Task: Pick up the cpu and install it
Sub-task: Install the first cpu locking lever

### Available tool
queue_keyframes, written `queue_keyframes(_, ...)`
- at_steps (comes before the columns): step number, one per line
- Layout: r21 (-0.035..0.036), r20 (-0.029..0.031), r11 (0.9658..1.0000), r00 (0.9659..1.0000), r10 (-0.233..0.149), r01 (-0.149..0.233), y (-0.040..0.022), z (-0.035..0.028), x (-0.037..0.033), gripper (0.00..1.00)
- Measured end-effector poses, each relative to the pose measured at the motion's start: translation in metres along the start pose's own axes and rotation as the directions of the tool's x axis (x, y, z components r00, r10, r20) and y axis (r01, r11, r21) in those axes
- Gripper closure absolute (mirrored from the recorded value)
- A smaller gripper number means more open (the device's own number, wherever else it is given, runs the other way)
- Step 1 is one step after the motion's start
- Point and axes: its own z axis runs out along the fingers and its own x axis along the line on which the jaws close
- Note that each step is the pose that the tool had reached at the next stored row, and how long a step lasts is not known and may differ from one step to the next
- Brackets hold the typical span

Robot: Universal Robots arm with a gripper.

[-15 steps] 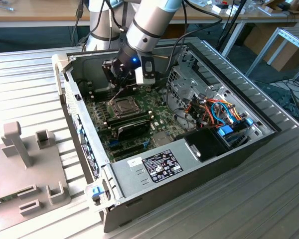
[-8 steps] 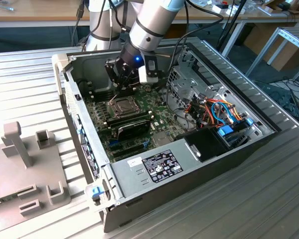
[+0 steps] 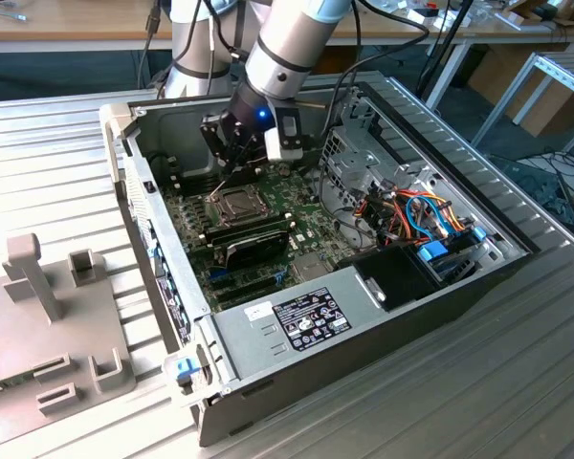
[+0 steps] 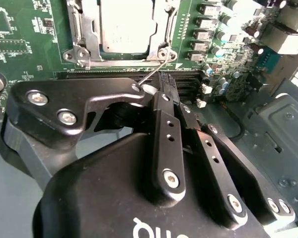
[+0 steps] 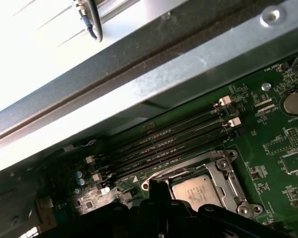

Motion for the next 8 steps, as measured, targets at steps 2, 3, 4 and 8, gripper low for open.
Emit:
queue_keyframes(2,-0.0126,0.0285,0.9999,0.9996,-0.005,0.005,-0.0005,0.0003,0.0010,0.89)
queue_keyframes(3,-0.0221,0.0517,0.9997,0.9986,-0.010,0.011,-0.0006,0.0005,0.0013,0.89)
queue_keyframes(4,-0.0255,0.0598,0.9996,0.9981,-0.013,0.014,-0.0008,0.0007,0.0016,0.89)
queue_keyframes(8,-0.0252,0.0598,0.9996,0.9981,-0.013,0.014,-0.0008,0.0007,0.0017,0.89)
